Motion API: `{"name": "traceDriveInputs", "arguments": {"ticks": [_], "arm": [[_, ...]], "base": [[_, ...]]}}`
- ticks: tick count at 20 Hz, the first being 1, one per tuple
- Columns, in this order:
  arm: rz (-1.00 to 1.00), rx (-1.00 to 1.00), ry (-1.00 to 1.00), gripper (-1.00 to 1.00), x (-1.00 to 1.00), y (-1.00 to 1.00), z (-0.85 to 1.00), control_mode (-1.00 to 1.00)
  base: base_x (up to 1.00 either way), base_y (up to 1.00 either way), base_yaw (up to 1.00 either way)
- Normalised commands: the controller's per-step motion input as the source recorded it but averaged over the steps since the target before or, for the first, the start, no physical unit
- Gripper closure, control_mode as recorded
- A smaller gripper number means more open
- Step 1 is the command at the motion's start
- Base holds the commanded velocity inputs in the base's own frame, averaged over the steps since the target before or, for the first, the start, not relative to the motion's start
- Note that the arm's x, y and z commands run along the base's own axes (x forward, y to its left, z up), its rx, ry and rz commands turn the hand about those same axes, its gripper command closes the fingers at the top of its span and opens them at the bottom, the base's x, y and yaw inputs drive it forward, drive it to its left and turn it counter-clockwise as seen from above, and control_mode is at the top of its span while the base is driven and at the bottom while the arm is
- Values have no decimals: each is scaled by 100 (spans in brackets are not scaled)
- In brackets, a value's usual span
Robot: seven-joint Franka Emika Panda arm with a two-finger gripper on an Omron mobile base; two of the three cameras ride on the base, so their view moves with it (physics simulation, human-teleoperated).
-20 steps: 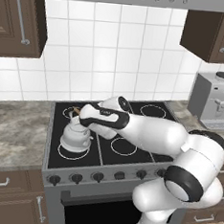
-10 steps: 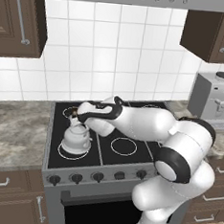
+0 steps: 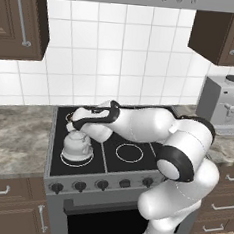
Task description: Pick the kettle from the counter and place it on a stove burner. Then turn the burner on.
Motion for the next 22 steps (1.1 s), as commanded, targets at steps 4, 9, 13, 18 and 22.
{"name": "traceDriveInputs", "arguments": {"ticks": [4,9,13,18,22], "arm": [[-2,-2,0,100,18,13,-2,-100],[-1,0,0,100,-3,1,0,-100],[0,2,-2,100,-9,-7,4,-100],[0,0,0,100,-4,0,0,-100],[0,0,0,100,-19,0,0,-100]], "base": [[0,0,0],[0,0,0],[0,0,0],[0,0,0],[0,0,0]]}}
